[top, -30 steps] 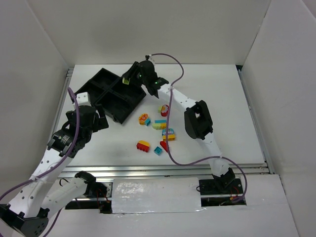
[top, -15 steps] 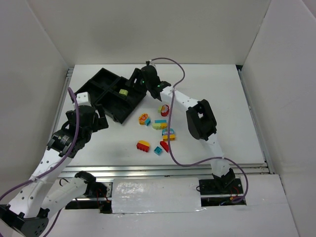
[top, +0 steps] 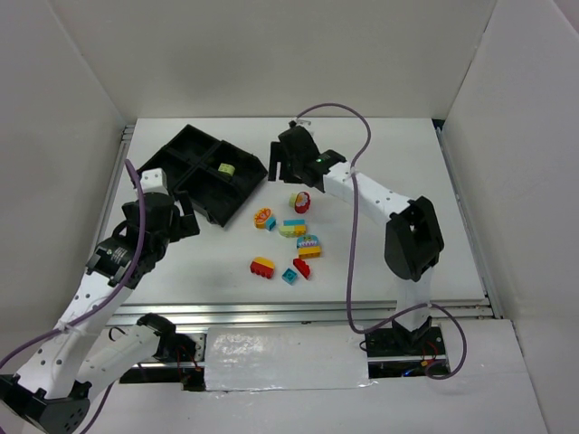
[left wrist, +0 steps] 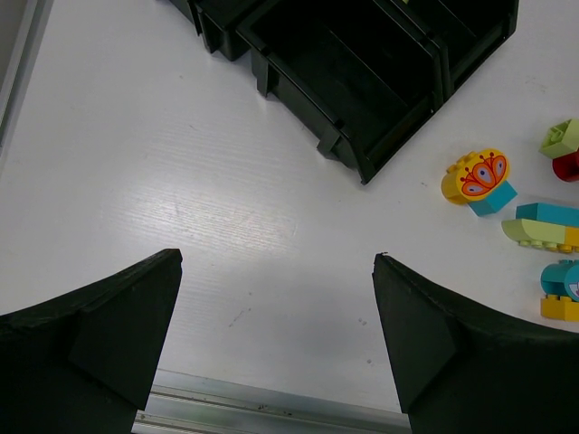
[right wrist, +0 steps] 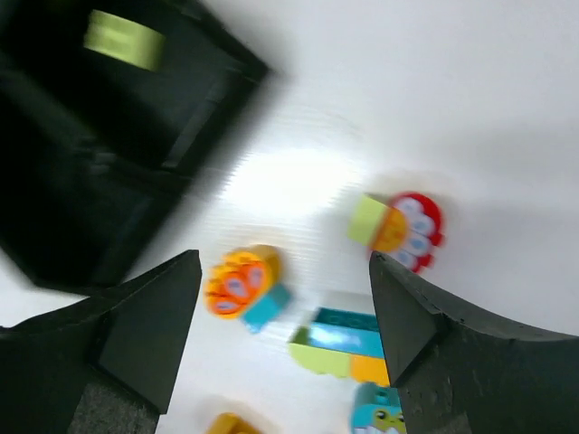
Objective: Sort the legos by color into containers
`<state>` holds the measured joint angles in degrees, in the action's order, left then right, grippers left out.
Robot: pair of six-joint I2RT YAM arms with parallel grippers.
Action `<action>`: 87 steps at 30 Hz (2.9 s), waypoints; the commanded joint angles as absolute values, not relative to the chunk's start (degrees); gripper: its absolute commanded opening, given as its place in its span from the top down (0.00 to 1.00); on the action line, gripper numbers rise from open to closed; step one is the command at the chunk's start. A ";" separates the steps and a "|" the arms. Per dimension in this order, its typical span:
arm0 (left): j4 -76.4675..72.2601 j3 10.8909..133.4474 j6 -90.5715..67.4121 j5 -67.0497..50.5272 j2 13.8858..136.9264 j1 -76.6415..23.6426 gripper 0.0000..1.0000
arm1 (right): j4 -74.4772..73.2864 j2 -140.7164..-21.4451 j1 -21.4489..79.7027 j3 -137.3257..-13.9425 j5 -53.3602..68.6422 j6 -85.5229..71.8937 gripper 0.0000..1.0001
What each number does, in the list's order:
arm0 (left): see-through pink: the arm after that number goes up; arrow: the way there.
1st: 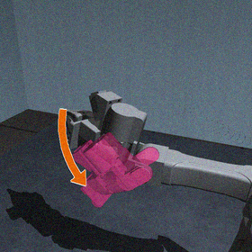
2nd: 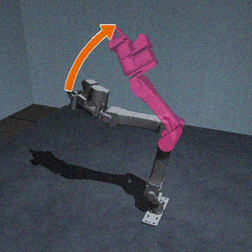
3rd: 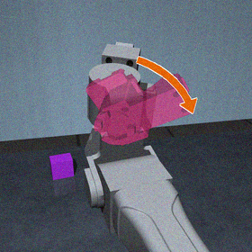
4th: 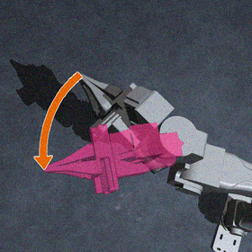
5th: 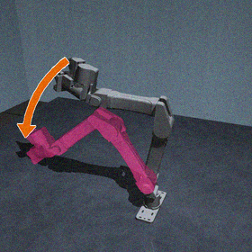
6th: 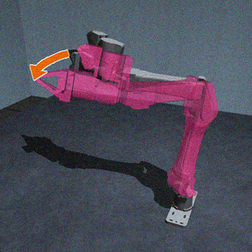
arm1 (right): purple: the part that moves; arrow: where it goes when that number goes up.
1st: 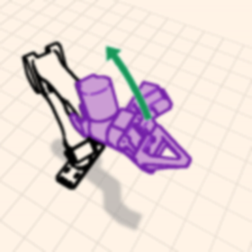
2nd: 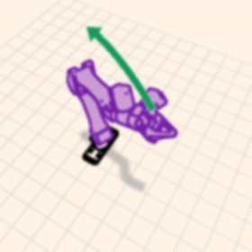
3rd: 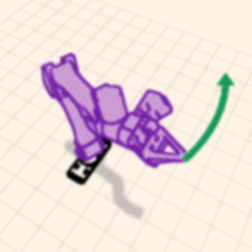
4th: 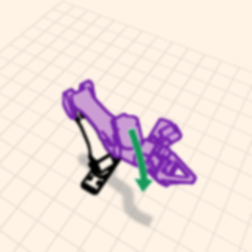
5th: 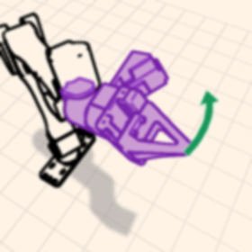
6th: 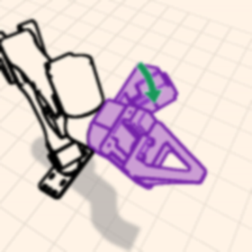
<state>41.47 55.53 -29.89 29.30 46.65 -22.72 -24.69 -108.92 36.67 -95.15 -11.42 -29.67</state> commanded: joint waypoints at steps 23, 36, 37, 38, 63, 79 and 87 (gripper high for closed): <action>38.67 55.81 -28.12 28.13 47.81 -22.33 0.00 | -41.92 -129.02 32.08 -106.62 -16.88 -37.70 0.19; 38.32 56.69 -28.30 23.84 48.87 -22.41 0.00 | -37.26 -117.27 32.34 -96.94 -19.07 -38.67 0.99; 36.67 56.69 -27.95 17.47 48.87 -22.41 0.01 | -37.61 -115.77 32.60 -96.94 -19.59 -38.85 1.00; 35.52 56.78 -27.43 13.66 49.13 -22.41 0.01 | -38.05 -112.27 32.87 -96.68 -21.51 -39.63 1.00; -39.46 38.32 -49.57 -9.05 60.11 -41.48 0.04 | -32.79 -73.21 58.88 -76.99 -39.11 -57.66 1.00; -33.76 38.32 -44.04 -2.73 57.39 -42.01 0.14 | -27.16 -70.06 63.90 -75.24 -38.41 -57.92 1.00; -31.91 37.53 -42.10 -1.32 56.16 -42.01 0.00 | -28.47 -69.96 63.81 -76.29 -39.90 -57.31 1.00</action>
<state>-32.47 37.08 -44.60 -7.35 56.25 -43.00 -30.17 -72.34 61.98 -74.94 -40.73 -56.77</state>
